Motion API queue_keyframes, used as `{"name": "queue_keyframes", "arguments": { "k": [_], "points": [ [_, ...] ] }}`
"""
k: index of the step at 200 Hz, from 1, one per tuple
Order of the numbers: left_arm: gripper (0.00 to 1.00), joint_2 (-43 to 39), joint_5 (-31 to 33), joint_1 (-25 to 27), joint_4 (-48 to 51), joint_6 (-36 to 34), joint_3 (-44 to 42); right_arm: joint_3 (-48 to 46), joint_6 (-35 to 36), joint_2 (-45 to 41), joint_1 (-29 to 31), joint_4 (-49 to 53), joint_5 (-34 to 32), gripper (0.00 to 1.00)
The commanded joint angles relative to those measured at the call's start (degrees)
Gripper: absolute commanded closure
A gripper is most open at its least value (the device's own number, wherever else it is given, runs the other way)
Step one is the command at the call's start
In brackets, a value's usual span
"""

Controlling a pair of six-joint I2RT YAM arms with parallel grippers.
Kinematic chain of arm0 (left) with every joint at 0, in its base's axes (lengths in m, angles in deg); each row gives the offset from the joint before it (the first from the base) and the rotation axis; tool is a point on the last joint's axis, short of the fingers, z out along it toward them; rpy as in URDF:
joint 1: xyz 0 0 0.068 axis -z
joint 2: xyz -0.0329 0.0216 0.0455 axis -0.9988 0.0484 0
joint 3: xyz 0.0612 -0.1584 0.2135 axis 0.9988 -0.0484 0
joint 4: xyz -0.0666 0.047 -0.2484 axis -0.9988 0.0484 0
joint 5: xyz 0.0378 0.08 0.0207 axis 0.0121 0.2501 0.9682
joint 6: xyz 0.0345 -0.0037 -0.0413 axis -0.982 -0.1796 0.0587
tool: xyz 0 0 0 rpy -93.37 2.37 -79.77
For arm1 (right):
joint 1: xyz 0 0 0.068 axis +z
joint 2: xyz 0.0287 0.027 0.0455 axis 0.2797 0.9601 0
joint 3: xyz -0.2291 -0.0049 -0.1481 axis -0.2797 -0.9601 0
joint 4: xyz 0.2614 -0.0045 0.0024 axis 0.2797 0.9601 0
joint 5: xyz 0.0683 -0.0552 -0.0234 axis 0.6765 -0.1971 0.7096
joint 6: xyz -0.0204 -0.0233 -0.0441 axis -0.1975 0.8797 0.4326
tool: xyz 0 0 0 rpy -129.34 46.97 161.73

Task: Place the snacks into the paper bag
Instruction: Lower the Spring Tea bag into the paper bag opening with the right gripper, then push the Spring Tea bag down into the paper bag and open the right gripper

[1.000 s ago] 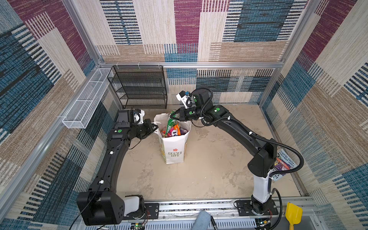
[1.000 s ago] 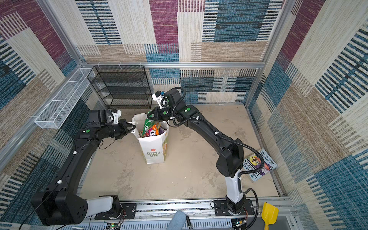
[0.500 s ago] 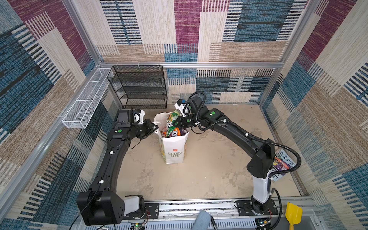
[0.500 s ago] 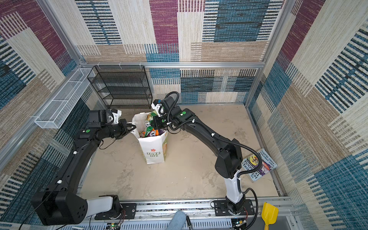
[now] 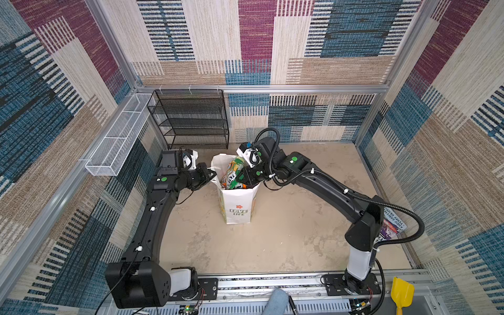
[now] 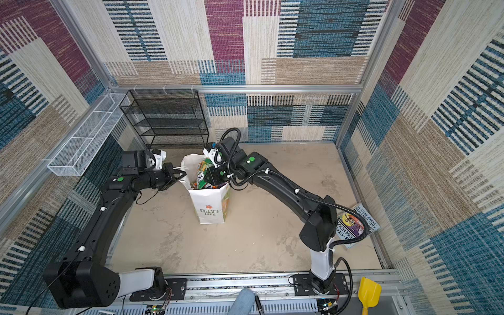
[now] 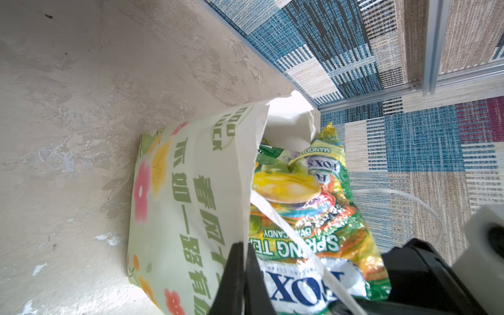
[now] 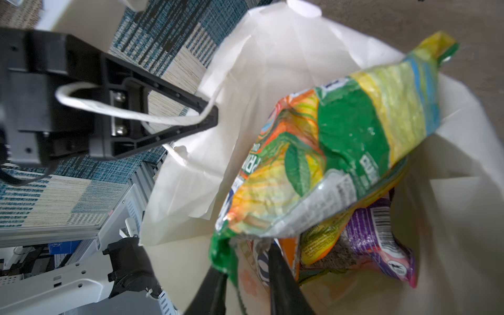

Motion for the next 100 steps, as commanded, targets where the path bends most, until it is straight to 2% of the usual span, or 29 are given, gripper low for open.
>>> {"name": "queue_keyframes", "arguments": {
  "k": [1, 49, 100],
  "points": [
    [1.00, 0.0, -0.7, 0.0, -2.6, 0.0, 0.0, 2.0, 0.2, -0.1, 0.0, 0.9, -1.5, 0.60],
    [1.00, -0.1, -0.8, 0.0, -2.4, 0.0, 0.0, 8.7, -2.7, -0.5, 0.0, 1.4, -4.7, 0.27],
    [1.00, -0.1, -1.1, 0.0, -2.7, 0.1, 0.0, 18.1, -4.9, 7.3, 0.0, 6.3, -11.9, 0.23]
  ]
}}
